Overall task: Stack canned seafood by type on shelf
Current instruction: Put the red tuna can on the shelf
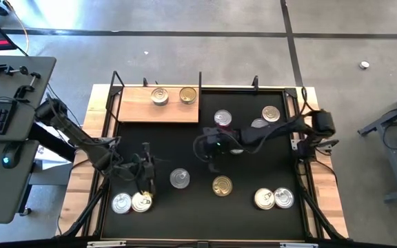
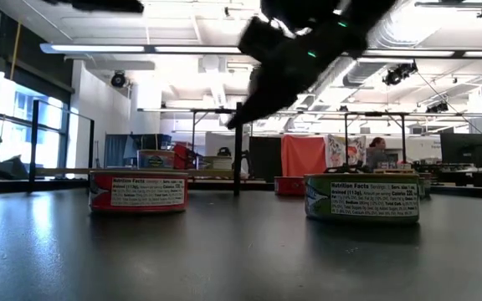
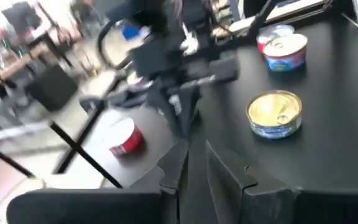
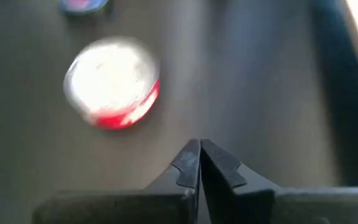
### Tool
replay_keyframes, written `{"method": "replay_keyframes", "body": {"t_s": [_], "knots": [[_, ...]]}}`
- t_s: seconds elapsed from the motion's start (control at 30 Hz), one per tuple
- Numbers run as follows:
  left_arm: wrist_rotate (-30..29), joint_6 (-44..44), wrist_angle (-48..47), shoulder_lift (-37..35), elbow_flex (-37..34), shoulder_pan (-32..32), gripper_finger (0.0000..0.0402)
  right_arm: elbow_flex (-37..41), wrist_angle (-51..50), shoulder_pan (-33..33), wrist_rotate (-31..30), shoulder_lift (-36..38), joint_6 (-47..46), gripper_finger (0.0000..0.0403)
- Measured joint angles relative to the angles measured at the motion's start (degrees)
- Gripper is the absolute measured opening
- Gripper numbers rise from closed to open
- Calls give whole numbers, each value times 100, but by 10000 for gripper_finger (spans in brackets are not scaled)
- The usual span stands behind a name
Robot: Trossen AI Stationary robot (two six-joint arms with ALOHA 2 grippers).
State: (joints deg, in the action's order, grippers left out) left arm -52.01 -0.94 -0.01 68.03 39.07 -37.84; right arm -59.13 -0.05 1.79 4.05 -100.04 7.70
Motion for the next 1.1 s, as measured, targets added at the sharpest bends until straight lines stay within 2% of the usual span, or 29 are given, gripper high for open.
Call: {"method": "replay_keyframes", "body": {"t_s": [0.13, 0.23, 0.33, 0.5, 0.67, 0.77, 0.87, 0.97, 1.1], "knots": [[522, -671, -183, 367, -4, 330, 46, 1021, 1220, 180, 163, 239, -603, 6], [1739, -1026, -239, 748, -1, 681, 46, 1355, 1956, 255, 608, -1, -915, 6], [2855, -1332, -228, 1185, 0, 1036, 46, 1355, 2352, 296, 699, -251, -935, 6], [3621, -1625, -161, 1917, -5, 1591, 46, 1021, 2268, 237, 555, -523, -848, 6], [4214, -1968, 165, 2393, 38, 2288, 46, 850, 1574, 146, 503, -440, -692, 6], [4229, -2379, -492, 2300, 104, 2596, 42, 844, 1414, 120, 496, -368, -767, 6], [3854, -2842, -1366, 1896, 116, 2715, 27, 854, 1191, 135, 482, -346, -771, 6], [3354, -3147, -2086, 1324, 59, 2597, 6, 852, 1043, 158, 468, -346, -809, 6], [2926, -3192, -2428, 376, 93, 2324, 5, 852, 878, 231, 315, -346, -974, 6]]}}
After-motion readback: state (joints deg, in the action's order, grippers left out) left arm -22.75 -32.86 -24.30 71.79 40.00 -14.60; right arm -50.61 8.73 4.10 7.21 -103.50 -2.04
